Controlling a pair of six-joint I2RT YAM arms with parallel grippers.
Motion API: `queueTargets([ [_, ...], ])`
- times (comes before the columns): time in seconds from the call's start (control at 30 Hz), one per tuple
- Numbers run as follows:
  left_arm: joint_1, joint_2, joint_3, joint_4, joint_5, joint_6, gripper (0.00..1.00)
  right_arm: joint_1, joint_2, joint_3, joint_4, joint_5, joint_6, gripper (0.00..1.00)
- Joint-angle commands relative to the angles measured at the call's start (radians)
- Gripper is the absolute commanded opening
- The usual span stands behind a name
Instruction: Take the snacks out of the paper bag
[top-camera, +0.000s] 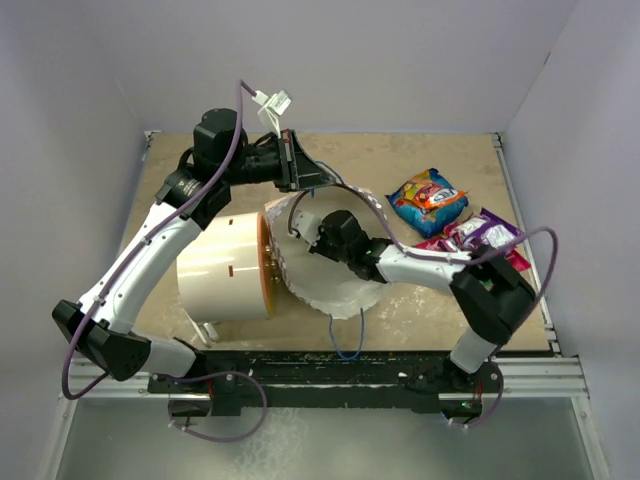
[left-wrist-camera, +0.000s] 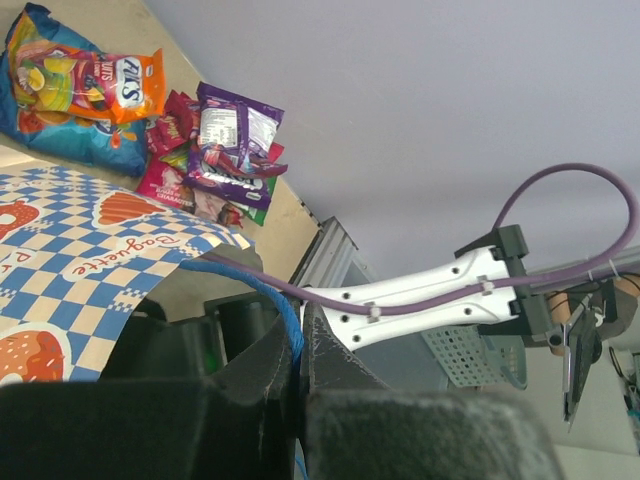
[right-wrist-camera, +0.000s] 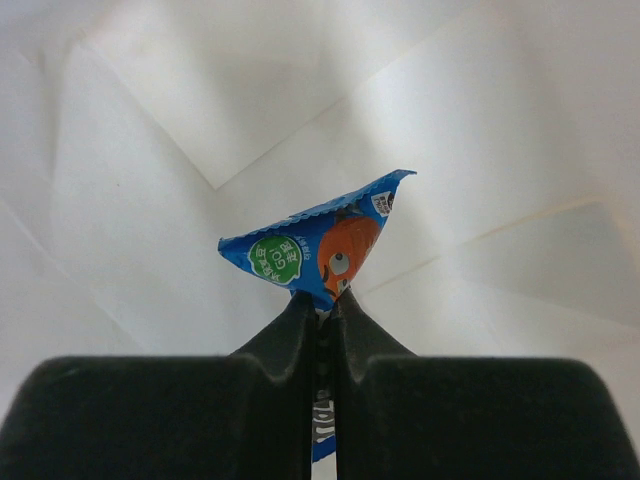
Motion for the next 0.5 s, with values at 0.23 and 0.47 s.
queueTargets([
  [0.23,0.005,-0.013,0.033,-0.004,-0.062,-0.029,0.00,-0.002,-0.497,-0.108,-0.147,-0.211,0.021,0.03],
  [0.47,0.006,0.012,0.035,0.021,-0.071,-0.066,0.00,-0.001,-0.831,-0.120,-0.285,-0.269,0.039,0.00],
])
